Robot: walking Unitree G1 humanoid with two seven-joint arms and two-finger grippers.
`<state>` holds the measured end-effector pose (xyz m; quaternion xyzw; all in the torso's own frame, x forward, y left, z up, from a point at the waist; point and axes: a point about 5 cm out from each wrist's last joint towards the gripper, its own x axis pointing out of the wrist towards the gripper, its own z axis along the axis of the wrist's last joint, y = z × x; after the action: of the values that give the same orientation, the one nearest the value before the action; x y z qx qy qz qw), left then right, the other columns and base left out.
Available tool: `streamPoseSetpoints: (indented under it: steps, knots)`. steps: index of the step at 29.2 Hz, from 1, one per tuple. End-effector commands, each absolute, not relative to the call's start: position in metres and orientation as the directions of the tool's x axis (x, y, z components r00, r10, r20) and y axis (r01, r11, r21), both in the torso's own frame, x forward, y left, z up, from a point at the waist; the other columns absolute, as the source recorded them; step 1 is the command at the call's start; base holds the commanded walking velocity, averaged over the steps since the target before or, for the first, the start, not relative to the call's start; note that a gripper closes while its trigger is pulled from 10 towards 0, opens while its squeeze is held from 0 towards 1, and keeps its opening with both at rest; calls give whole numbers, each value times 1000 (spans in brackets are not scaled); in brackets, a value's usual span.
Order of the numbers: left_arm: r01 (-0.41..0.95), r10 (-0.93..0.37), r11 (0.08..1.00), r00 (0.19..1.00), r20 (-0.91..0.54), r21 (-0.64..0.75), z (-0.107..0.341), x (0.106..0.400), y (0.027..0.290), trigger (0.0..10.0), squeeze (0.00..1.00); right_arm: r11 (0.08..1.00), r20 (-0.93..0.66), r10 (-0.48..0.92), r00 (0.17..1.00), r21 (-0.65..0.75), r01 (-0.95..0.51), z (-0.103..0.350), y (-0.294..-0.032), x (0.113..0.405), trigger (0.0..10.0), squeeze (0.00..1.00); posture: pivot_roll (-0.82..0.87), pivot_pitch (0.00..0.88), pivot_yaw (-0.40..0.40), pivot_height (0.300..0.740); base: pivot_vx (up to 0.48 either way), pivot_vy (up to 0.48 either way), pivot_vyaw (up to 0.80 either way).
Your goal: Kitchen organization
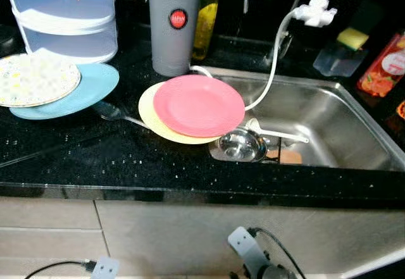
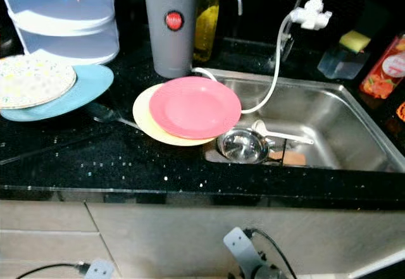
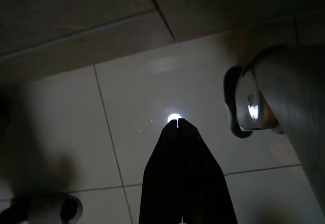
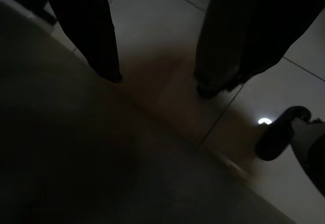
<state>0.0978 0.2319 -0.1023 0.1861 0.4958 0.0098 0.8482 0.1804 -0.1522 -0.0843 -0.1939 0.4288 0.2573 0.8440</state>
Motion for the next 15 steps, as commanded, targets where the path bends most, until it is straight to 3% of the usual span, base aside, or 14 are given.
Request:
streamPoseSetpoints:
  steps: [1,3,15]
  knots:
    - [179,181,935,499,-847,306,-104,96,226,10000,0,798,-833,249,494,-113,-592,-86,-160,177,10000,0,167,0,-129,740,0,-480,0]
    - [176,181,936,498,-848,304,-104,96,226,10000,0,798,-833,249,494,-113,-592,-86,-160,176,10000,0,167,0,-129,740,0,-480,0]
    - [154,182,946,472,-862,285,-106,90,226,10000,0,799,-833,248,494,-112,-591,-86,-159,176,10000,0,166,0,-129,740,0,0,0]
